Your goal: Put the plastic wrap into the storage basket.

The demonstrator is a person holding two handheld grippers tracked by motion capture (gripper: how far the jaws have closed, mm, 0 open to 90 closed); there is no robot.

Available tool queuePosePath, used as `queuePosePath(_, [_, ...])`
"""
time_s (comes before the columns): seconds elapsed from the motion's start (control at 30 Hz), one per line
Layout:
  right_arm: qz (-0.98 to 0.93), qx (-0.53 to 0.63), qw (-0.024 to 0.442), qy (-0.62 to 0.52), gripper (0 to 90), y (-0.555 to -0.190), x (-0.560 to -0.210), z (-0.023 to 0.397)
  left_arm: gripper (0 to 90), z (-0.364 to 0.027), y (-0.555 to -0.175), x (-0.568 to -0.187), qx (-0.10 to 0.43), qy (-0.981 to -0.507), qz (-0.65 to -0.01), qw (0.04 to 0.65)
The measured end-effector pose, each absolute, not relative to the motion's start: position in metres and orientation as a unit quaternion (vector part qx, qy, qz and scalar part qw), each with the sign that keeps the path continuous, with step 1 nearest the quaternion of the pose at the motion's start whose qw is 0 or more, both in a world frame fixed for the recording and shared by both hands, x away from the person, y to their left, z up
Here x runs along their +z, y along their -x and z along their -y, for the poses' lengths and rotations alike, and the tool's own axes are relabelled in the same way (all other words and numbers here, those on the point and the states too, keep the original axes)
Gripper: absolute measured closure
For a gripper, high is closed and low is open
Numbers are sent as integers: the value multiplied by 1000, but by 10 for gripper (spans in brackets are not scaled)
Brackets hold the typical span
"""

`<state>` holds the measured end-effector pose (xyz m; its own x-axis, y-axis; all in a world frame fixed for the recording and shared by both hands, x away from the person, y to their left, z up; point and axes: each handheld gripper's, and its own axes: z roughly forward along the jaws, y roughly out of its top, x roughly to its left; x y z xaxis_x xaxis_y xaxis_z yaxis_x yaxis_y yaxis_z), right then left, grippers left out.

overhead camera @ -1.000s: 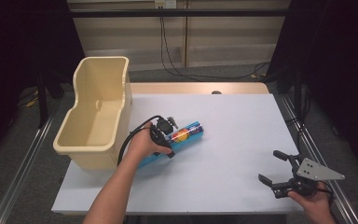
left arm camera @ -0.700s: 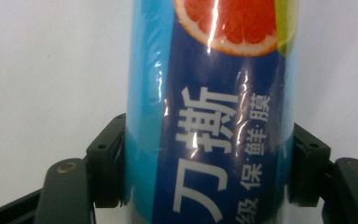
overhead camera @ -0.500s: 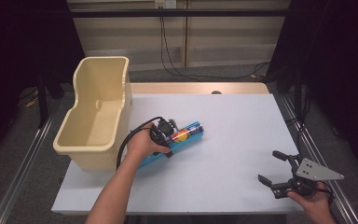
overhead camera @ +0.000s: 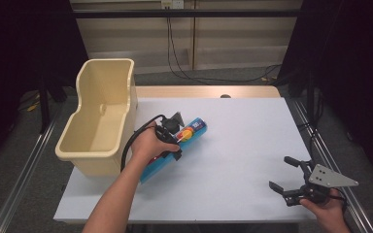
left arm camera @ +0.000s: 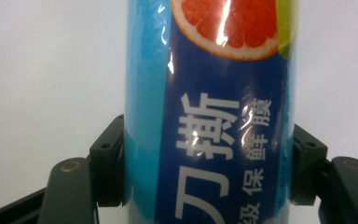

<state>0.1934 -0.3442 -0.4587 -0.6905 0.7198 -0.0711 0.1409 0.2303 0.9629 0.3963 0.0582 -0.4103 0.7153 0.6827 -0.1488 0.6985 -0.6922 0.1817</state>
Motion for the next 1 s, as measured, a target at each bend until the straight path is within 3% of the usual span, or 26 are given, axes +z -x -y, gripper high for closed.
queuePosePath(0.43, [-731,554,266,-296,10,-193,-459,342,321,-73,-394,-349,-12,-903,-413,118])
queuePosePath(1.0, [-729,556,267,-297,8,-192,-459,341,321,-86,-394,-308,-13,-876,-464,128])
